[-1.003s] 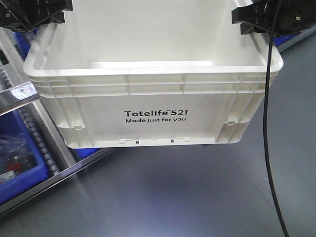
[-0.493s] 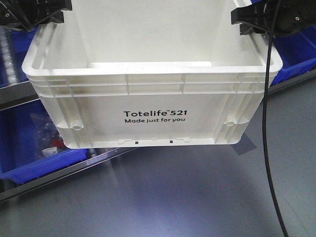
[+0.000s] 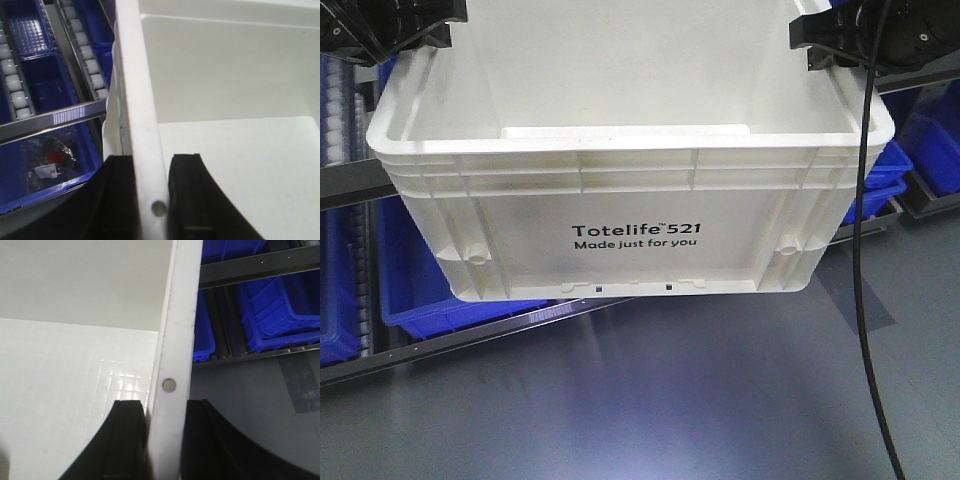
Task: Place moving items into box and shelve
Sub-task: 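Hold the crate above the roller shelf lane with both grippers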
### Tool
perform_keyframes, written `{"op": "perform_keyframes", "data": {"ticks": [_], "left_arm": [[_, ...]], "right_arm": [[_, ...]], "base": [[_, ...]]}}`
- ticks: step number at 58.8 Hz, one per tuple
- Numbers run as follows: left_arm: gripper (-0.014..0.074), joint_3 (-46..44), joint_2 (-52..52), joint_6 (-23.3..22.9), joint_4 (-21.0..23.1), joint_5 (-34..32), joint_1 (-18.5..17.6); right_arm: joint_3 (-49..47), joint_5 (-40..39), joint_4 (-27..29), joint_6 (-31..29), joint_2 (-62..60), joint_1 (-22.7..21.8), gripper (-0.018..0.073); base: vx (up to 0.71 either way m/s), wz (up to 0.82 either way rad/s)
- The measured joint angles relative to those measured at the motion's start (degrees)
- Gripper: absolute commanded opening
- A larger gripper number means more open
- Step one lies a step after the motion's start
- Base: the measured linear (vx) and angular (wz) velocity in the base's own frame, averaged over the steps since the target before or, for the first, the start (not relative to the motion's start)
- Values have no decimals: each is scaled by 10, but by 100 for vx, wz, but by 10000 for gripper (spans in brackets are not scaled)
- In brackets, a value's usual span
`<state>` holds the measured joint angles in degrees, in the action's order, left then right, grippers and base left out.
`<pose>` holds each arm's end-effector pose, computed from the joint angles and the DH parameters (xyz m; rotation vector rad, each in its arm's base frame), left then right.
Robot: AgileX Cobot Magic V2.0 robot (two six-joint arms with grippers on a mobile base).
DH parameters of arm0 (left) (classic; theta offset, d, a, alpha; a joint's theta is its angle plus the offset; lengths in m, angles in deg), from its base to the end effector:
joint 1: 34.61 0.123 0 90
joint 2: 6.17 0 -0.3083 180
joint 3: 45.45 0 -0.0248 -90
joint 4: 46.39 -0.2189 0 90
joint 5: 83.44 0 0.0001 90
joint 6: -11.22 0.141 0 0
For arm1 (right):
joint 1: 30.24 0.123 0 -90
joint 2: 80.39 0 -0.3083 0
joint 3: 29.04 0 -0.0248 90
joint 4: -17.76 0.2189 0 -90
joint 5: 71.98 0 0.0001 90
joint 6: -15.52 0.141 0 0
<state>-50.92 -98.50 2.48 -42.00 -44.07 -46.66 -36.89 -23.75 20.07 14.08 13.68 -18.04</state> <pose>0.3344 -0.0784 0.3846 0.0257 2.2157 -0.2884 0.3307 0.0758 0.3710 -0.2625 2.3354 0.1409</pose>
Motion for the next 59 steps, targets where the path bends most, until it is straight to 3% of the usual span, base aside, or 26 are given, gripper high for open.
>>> {"op": "perform_keyframes", "data": {"ticks": [59], "left_arm": [[-13,0,0,0,0,1,0]], "right_arm": [[0,0,1,0,0,0,-13]], "base": [[5,28]]}}
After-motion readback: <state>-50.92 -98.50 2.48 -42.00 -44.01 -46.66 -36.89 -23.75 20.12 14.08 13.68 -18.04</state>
